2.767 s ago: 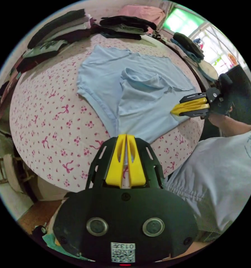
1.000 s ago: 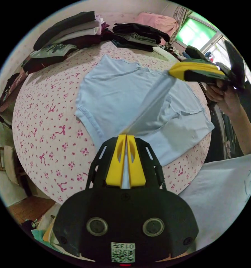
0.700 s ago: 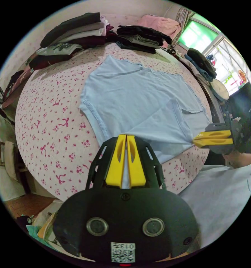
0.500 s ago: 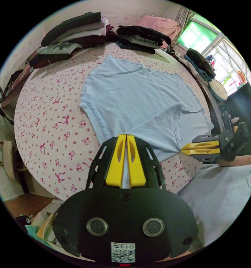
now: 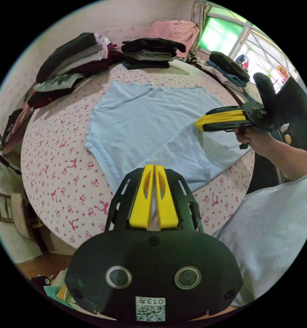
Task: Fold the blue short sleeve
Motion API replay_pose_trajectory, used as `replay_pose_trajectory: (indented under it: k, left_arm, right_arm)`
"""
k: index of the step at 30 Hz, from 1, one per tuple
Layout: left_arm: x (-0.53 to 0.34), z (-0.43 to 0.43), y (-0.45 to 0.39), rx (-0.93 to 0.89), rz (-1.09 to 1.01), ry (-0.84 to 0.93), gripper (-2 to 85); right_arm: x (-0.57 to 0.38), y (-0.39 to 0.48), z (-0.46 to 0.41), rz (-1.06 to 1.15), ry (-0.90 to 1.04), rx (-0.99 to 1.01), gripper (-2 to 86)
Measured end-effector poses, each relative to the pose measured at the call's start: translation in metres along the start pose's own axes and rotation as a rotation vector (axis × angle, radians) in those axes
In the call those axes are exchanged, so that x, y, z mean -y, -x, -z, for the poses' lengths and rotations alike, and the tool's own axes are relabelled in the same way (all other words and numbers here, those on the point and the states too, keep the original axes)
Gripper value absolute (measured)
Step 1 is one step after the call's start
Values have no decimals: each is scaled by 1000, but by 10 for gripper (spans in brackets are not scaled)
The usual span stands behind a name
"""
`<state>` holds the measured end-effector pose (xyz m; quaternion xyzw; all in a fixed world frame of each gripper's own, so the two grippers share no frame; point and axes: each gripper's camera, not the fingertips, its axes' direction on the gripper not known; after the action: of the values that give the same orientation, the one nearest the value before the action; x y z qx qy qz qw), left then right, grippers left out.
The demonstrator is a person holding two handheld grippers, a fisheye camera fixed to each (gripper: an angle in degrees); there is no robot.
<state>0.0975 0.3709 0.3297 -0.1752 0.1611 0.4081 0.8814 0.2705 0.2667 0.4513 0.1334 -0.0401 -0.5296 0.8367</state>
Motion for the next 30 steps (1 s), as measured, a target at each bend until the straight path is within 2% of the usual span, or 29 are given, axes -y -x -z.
replay_pose_trajectory:
  k: [2, 5, 10, 12, 15, 18, 20, 23, 28, 30]
  left_arm:
    - [4, -12, -5, 39, -7, 55, -2]
    - [1, -10, -2, -5, 21, 39, -2]
    - [-15, 8, -8, 30, 37, -27, -2]
    - [-15, 10, -21, 12, -5, -40, -2]
    - [-12, -7, -40, 98, -56, 74, -2]
    - [-18, -10, -41, 75, -14, 31, -2]
    - [-19, -7, -40, 65, 23, 37, -2]
    - [-27, 6, -53, 173, -35, -10, -2]
    - [-41, -7, -68, 139, -82, 106, -2]
    - [-48, -10, -68, 135, -55, 87, -2]
  right_arm:
    - [-1, -5, -16, -3, 101, -36, 3]
    - [-13, -15, 3, -70, 32, -14, 3]
    - [-65, -24, 50, -150, -54, -42, 3]
    - [-87, -22, 60, -160, -42, -50, 3]
    - [-123, -14, 66, -163, 19, -131, 3]
    - [-151, -14, 58, -197, 147, -200, 2]
    - [-170, -25, 72, -292, 117, -228, 3]
    - [-194, -35, 97, -353, 72, -272, 3]
    - [-231, -46, 113, -409, 95, -335, 3]
    - [-241, -54, 114, -453, 103, -337, 3]
